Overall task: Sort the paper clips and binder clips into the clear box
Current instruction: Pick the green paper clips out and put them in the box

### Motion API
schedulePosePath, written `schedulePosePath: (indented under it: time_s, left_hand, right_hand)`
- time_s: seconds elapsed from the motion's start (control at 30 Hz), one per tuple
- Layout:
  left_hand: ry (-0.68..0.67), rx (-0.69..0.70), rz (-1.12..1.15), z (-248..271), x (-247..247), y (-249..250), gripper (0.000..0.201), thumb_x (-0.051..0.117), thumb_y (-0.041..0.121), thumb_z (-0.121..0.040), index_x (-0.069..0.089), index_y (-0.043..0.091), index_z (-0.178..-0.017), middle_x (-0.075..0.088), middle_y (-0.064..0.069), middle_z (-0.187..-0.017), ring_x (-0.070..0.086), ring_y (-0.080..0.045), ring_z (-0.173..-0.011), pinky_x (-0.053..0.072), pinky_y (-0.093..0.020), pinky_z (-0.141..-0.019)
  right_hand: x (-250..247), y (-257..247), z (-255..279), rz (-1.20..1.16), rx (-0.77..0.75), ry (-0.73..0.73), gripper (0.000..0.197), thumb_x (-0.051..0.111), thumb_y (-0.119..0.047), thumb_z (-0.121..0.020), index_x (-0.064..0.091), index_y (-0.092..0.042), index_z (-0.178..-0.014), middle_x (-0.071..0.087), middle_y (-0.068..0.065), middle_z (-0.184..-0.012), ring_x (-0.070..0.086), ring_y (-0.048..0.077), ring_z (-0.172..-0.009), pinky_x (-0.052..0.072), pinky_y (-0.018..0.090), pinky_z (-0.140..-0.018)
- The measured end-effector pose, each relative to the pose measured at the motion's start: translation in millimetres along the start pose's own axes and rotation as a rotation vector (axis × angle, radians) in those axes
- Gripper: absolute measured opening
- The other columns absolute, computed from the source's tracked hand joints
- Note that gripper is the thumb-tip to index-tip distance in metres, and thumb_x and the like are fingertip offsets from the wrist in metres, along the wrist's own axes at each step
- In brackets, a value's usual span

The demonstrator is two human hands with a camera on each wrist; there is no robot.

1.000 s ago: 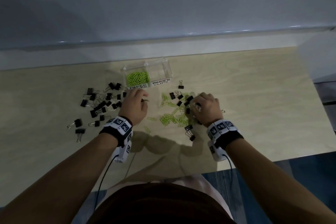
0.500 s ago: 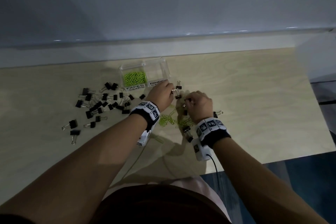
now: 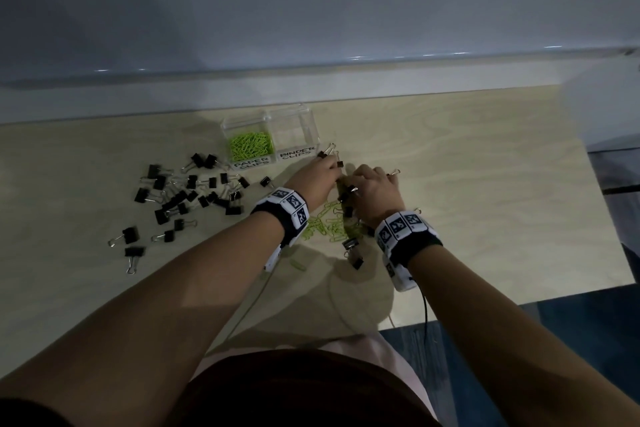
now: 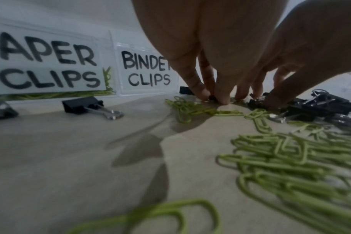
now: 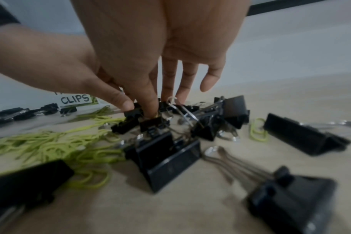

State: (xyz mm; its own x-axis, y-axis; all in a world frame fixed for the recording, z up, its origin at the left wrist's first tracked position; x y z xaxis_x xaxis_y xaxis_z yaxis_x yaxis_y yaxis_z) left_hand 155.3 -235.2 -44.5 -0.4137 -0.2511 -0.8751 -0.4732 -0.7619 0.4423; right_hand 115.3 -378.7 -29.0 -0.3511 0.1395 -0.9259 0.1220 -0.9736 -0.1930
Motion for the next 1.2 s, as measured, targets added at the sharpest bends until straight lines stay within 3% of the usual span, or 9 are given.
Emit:
schedulePosePath:
  time_s: [0.1, 0.23, 0.43, 0.67, 0.77, 0.87, 1.0, 1.1, 1.2]
  left_hand:
    - [0.043, 0.012, 0.076, 2.0, -5.1, -2.5, 0.022, 0.052, 0.005, -0.090, 0.062, 0.002, -0.109, 0.056, -0.012, -0.112, 0.053, -0.028, -0.101, 0.046, -0.038, -0.088]
    - [0.215, 0.009, 0.184, 1.1, -18.4, -1.6, 0.019, 0.049, 0.008, -0.092, 0.059, 0.004, -0.108, 0.054, -0.011, -0.107, 0.055, -0.021, -0.088, 0.047, -0.028, -0.076]
    - [0.187, -0.018, 0.018, -6.9, -15.3, -1.1, 0.034, 0.054, -0.007, -0.079, 0.057, 0.004, -0.111, 0.054, -0.012, -0.113, 0.050, -0.028, -0.104, 0.055, -0.042, -0.069]
    - [-0.029, 0.055, -0.136, 27.7, 4.9, -3.6, 0.043, 0.053, 0.001, -0.085, 0.050, 0.006, -0.127, 0.048, -0.009, -0.127, 0.041, -0.026, -0.118, 0.048, -0.037, -0.092]
    - [-0.026, -0.022, -0.058, 52.3, 10.5, -15.5, 0.041, 0.049, 0.005, -0.088, 0.048, 0.008, -0.128, 0.047, -0.009, -0.126, 0.041, -0.026, -0.117, 0.047, -0.039, -0.092]
    - [0.010, 0.036, -0.066, 77.5, 16.2, -27.8, 0.044, 0.059, 0.000, -0.081, 0.054, 0.010, -0.124, 0.052, -0.007, -0.119, 0.044, -0.025, -0.113, 0.051, -0.040, -0.087]
    - [0.101, -0.057, 0.042, 84.9, 6.1, -37.2, 0.050, 0.054, -0.006, -0.081, 0.052, 0.008, -0.129, 0.050, -0.011, -0.128, 0.042, -0.028, -0.120, 0.045, -0.039, -0.099]
    - [0.050, -0.080, 0.007, 80.8, -3.4, -33.5, 0.045, 0.049, 0.000, -0.086, 0.050, 0.006, -0.130, 0.047, -0.012, -0.131, 0.038, -0.027, -0.122, 0.040, -0.037, -0.103]
    - [-0.039, -0.050, -0.005, 89.9, -2.1, -27.0, 0.038, 0.049, 0.019, -0.092, 0.052, 0.005, -0.127, 0.046, -0.010, -0.126, 0.036, -0.024, -0.120, 0.040, -0.039, -0.102]
  right_hand:
    - [-1.5, 2.3, 0.0, -0.149, -0.040, 0.052, 0.018, 0.065, -0.019, -0.079, 0.069, -0.018, -0.097, 0.060, 0.007, -0.097, 0.057, 0.030, -0.091, 0.042, 0.042, -0.083]
    - [-0.6, 23.8, 5.3, -0.297, -0.020, 0.235, 0.006, 0.062, -0.013, -0.076, 0.064, -0.008, -0.076, 0.059, 0.009, -0.079, 0.056, 0.029, -0.066, 0.051, 0.043, -0.062]
    - [-9.2, 44.3, 11.4, -0.124, 0.112, 0.207, 0.017, 0.063, -0.017, -0.078, 0.066, -0.013, -0.095, 0.061, 0.005, -0.102, 0.054, 0.027, -0.094, 0.044, 0.046, -0.084]
    - [-2.9, -3.9, 2.8, -0.055, -0.029, 0.109, 0.029, 0.057, -0.015, -0.081, 0.066, -0.021, -0.108, 0.057, 0.005, -0.101, 0.052, 0.025, -0.094, 0.040, 0.045, -0.087]
    - [3.5, -25.9, 2.8, -0.042, -0.038, 0.017, 0.031, 0.051, -0.024, -0.083, 0.064, -0.015, -0.110, 0.054, 0.008, -0.108, 0.051, 0.027, -0.101, 0.036, 0.045, -0.090]
    - [10.1, -41.2, 10.7, -0.033, -0.138, 0.022, 0.026, 0.054, -0.023, -0.083, 0.064, -0.011, -0.104, 0.054, 0.012, -0.103, 0.056, 0.031, -0.095, 0.039, 0.047, -0.084]
    - [4.1, -40.3, 13.6, -0.070, -0.198, -0.002, 0.028, 0.053, -0.018, -0.079, 0.064, -0.013, -0.105, 0.055, 0.012, -0.103, 0.055, 0.032, -0.095, 0.037, 0.045, -0.084]
    - [-5.6, -40.1, 8.5, -0.116, -0.194, -0.034, 0.039, 0.060, -0.008, -0.072, 0.062, -0.017, -0.110, 0.053, 0.009, -0.108, 0.052, 0.031, -0.102, 0.039, 0.044, -0.089]
    - [-10.6, -54.6, 8.4, -0.098, -0.250, -0.130, 0.041, 0.060, -0.016, -0.076, 0.057, -0.018, -0.116, 0.049, 0.008, -0.111, 0.048, 0.028, -0.102, 0.043, 0.042, -0.089]
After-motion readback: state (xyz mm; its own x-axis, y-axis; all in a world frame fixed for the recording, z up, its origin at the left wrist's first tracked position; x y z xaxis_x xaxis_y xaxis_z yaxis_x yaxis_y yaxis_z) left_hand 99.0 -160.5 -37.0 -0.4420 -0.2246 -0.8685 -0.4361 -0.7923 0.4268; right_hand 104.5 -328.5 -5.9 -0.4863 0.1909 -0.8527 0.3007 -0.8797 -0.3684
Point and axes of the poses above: each hand's wrist, its own z-axis away from the middle knuckle, its own x-axis out of the palm, y = z × x, the point moved 1 cm from there along -z, towards the middle knuckle
